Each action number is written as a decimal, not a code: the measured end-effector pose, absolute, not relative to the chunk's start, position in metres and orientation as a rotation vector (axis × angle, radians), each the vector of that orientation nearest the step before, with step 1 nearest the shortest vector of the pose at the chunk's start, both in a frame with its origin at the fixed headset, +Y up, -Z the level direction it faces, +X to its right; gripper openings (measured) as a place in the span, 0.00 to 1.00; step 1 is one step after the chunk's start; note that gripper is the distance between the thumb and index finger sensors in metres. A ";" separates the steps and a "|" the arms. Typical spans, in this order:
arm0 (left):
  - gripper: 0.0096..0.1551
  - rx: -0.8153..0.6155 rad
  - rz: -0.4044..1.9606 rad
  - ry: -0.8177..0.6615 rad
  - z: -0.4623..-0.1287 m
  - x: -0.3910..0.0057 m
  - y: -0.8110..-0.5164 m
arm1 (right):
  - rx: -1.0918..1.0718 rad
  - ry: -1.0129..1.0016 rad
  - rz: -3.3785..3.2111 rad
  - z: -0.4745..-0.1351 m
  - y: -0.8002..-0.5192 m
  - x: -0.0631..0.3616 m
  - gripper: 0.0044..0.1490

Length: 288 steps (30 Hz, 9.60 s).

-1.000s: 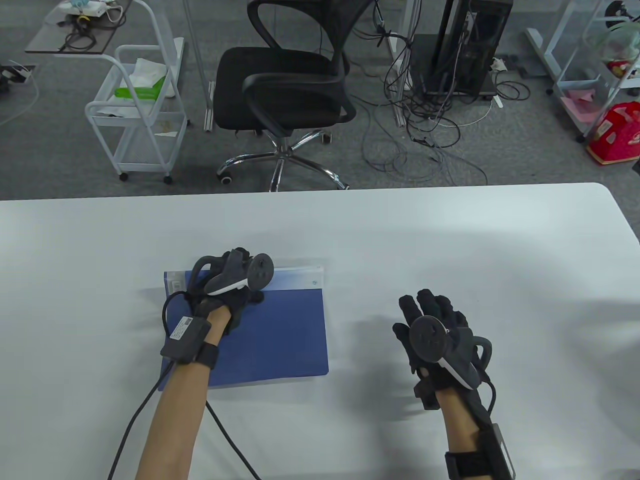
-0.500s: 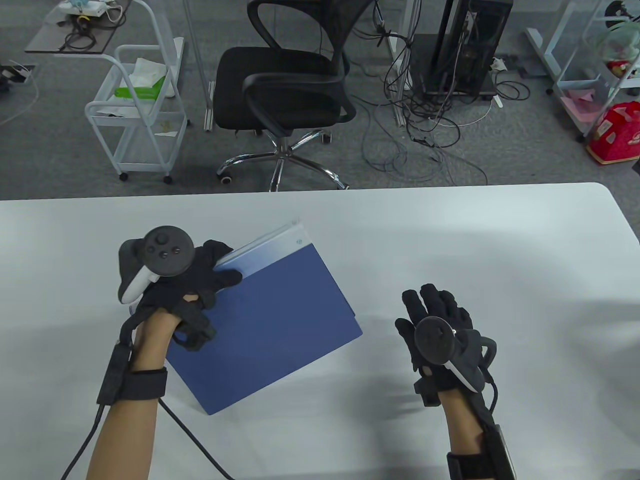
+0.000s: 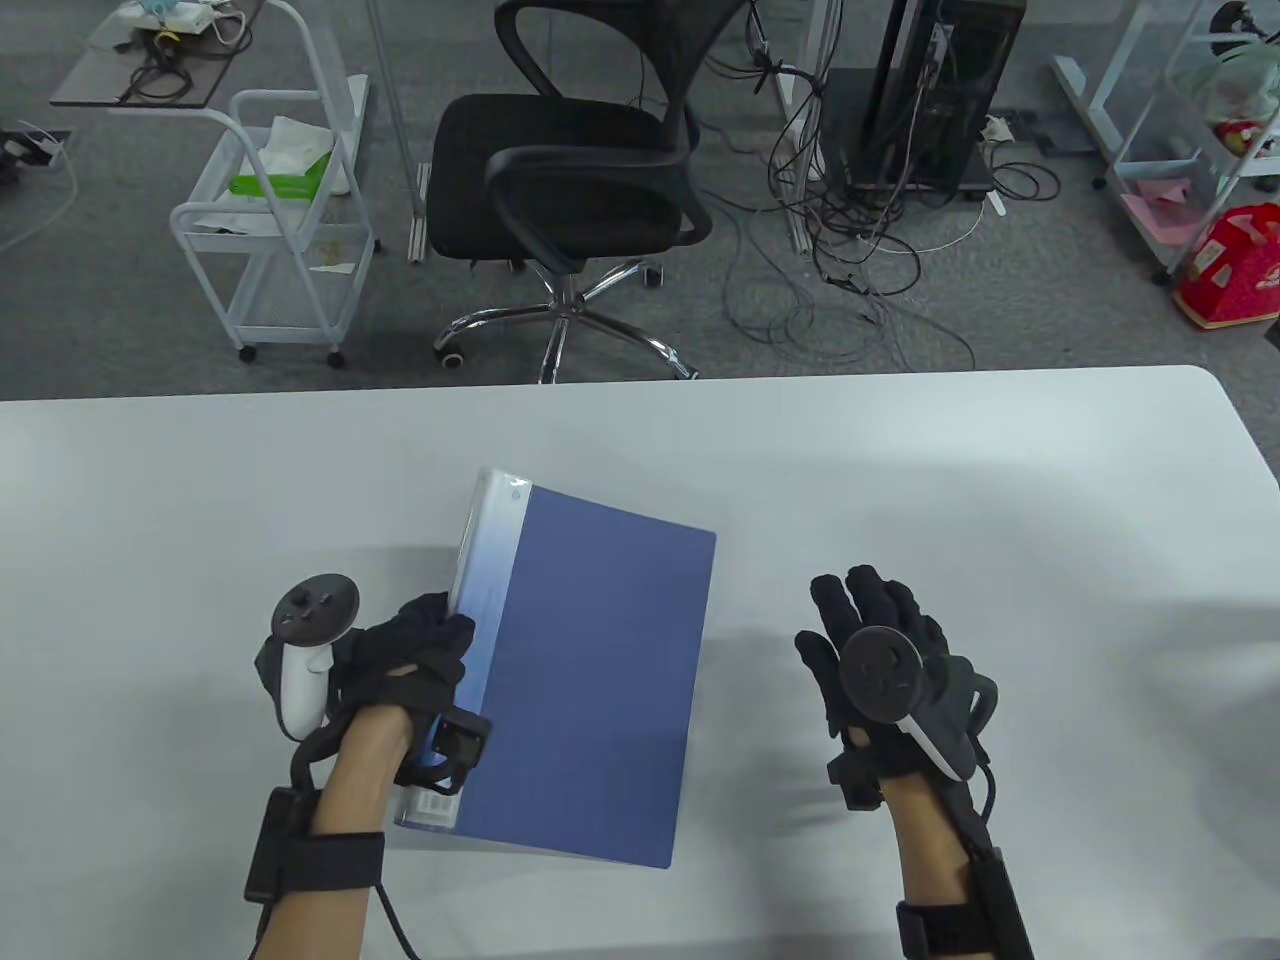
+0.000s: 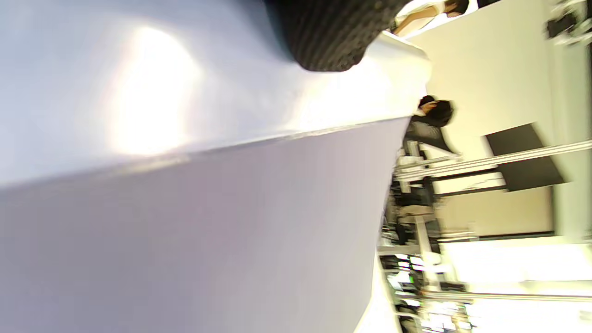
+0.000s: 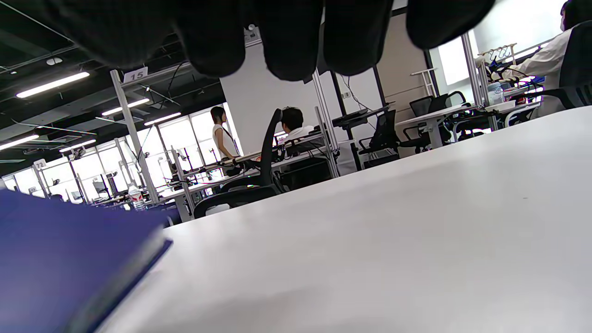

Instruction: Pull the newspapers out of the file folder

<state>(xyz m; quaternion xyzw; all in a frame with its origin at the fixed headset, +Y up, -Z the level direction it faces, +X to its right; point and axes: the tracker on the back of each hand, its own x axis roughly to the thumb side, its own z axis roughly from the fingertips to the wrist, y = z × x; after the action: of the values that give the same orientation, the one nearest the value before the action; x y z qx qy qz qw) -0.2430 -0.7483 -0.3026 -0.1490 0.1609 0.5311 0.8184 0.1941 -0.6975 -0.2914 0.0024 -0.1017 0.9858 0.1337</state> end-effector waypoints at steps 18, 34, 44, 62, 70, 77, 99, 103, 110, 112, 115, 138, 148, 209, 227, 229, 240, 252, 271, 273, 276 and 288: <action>0.46 -0.003 0.534 0.024 -0.269 -0.165 -0.705 | -0.041 -0.316 2.874 -0.293 -0.699 0.201 0.39; 0.58 -0.483 0.078 0.118 -0.290 0.004 -0.771 | -0.004 -0.286 2.868 -0.294 -0.699 0.192 0.39; 0.39 -0.452 0.546 0.117 -0.294 -0.060 -0.679 | -0.011 -0.282 2.840 -0.295 -0.697 0.195 0.39; 0.45 -0.170 -0.056 0.506 -0.266 -0.250 -0.579 | -0.028 -0.242 2.871 -0.296 -0.707 0.197 0.39; 0.44 -0.144 -0.246 0.548 -0.265 -0.281 -0.642 | -0.044 -0.176 2.840 -0.299 -0.714 0.200 0.39; 0.39 -0.182 0.174 0.445 -0.250 -0.283 -0.727 | -0.056 -0.145 2.861 -0.301 -0.720 0.200 0.39; 0.52 -0.540 0.354 -0.348 -0.237 -0.194 -0.762 | 0.135 -0.091 2.904 -0.330 -0.704 0.122 0.38; 0.54 -0.597 0.260 -0.351 -0.236 -0.184 -0.776 | 0.214 -0.051 2.903 -0.354 -0.699 0.063 0.38; 0.50 -0.551 0.152 -0.354 -0.234 -0.177 -0.778 | 0.258 0.055 3.021 -0.414 -0.724 -0.038 0.36; 0.50 -0.556 0.159 -0.353 -0.234 -0.177 -0.779 | 0.221 0.087 3.087 -0.426 -0.733 -0.053 0.35; 0.50 -0.560 0.167 -0.356 -0.234 -0.178 -0.779 | 0.176 0.099 3.171 -0.442 -0.745 -0.066 0.33; 0.49 -0.623 0.180 -0.329 -0.233 -0.180 -0.780 | -0.123 -0.025 3.032 -0.485 -0.720 -0.054 0.23; 0.49 -0.632 0.189 -0.326 -0.234 -0.180 -0.781 | -0.171 -0.546 2.709 -0.468 -0.627 -0.011 0.23; 0.52 -0.569 0.262 -0.340 -0.234 -0.176 -0.774 | 0.006 -0.391 2.990 -0.297 -0.717 0.163 0.35; 0.36 -0.299 0.395 0.005 -0.250 -0.140 -0.753 | 0.066 -0.340 2.956 -0.298 -0.719 0.152 0.35; 0.36 -0.214 0.537 0.075 -0.248 -0.168 -0.737 | 0.066 -0.345 2.951 -0.298 -0.718 0.152 0.35; 0.38 -0.190 0.494 0.615 -0.234 -0.311 -0.729 | 0.034 -0.344 2.939 -0.298 -0.718 0.158 0.36; 0.48 0.098 0.411 0.570 -0.225 -0.310 -0.694 | 0.009 -0.335 2.935 -0.298 -0.717 0.162 0.36; 0.57 -0.572 0.074 -0.410 -0.248 -0.154 -0.773 | 0.039 -0.299 2.947 -0.299 -0.719 0.158 0.36; 0.56 -0.581 0.053 -0.397 -0.249 -0.152 -0.778 | 0.060 -0.286 2.962 -0.298 -0.721 0.154 0.36; 0.53 -0.539 0.037 -0.388 -0.249 -0.150 -0.776 | 0.069 -0.259 2.950 -0.299 -0.720 0.144 0.36; 0.48 -0.527 -0.014 -0.362 -0.248 -0.144 -0.773 | 0.183 -0.008 2.888 -0.385 -0.709 0.010 0.34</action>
<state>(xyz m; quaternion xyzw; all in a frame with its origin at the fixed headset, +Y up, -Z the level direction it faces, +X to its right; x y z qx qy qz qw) -0.1442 -0.7733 -0.2479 -0.2592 -0.1780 -0.0071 0.9493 0.0101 -0.7087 -0.3853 0.0628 -0.0026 0.9903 0.1236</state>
